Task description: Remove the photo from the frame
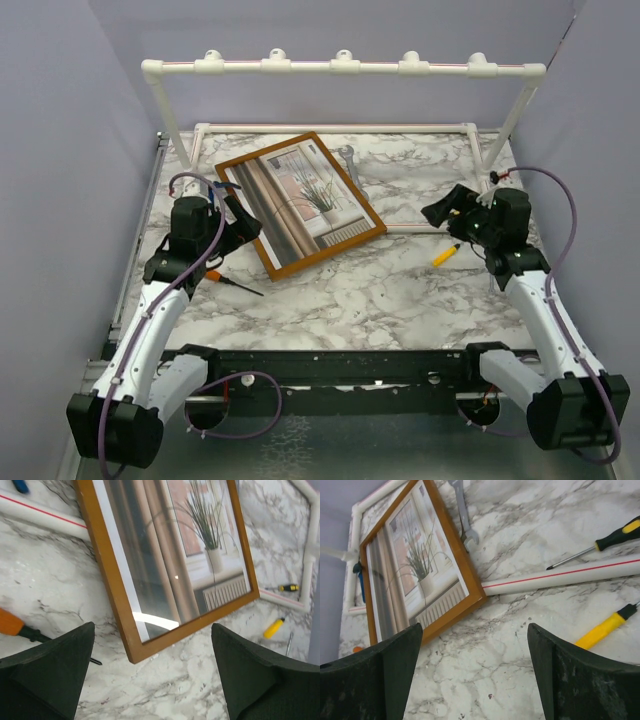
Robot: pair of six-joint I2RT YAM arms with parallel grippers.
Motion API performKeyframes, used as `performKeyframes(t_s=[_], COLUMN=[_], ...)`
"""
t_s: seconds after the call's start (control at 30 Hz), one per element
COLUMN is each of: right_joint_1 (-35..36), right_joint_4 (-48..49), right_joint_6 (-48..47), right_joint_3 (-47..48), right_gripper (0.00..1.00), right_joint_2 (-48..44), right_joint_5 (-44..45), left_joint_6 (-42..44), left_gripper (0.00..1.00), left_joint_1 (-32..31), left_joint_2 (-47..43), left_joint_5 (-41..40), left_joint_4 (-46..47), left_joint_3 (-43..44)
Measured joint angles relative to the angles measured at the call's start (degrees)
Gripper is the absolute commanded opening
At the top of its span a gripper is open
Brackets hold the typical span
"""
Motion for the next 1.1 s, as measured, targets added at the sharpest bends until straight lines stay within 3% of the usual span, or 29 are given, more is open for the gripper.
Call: performKeyframes(t_s=[0.2,0.5,0.77,1.1], right_joint_1=[0.0,0.0,0.7,3.7], right_joint_4=[8.4,22.9,23.1,22.1], right_joint_6=[5.2,13.0,8.9,6.4], right_joint_3=[-4.0,-7.4,6.8,19.1], right_gripper=[0.85,0.85,0.71,0.71], right_joint_2=[9.4,21.2,36.7,53.8], right_joint_5=[-12.0,-19.9,-21.3,-25.7], left_joint_6=[-0.8,-2.8,-5.1,-7.3], left_gripper=[0.99,0.99,0.96,0.92], left_joint_1=[0.0,0.0,0.0,0.0], left_joint_2=[1.4,1.6,4.5,9.6], left_joint_5=[8.6,10.6,11.6,13.9], left_joint_4=[4.9,9.7,15.3,24.6], left_joint_3=[-5.5,-10.5,-15.1,-18.4])
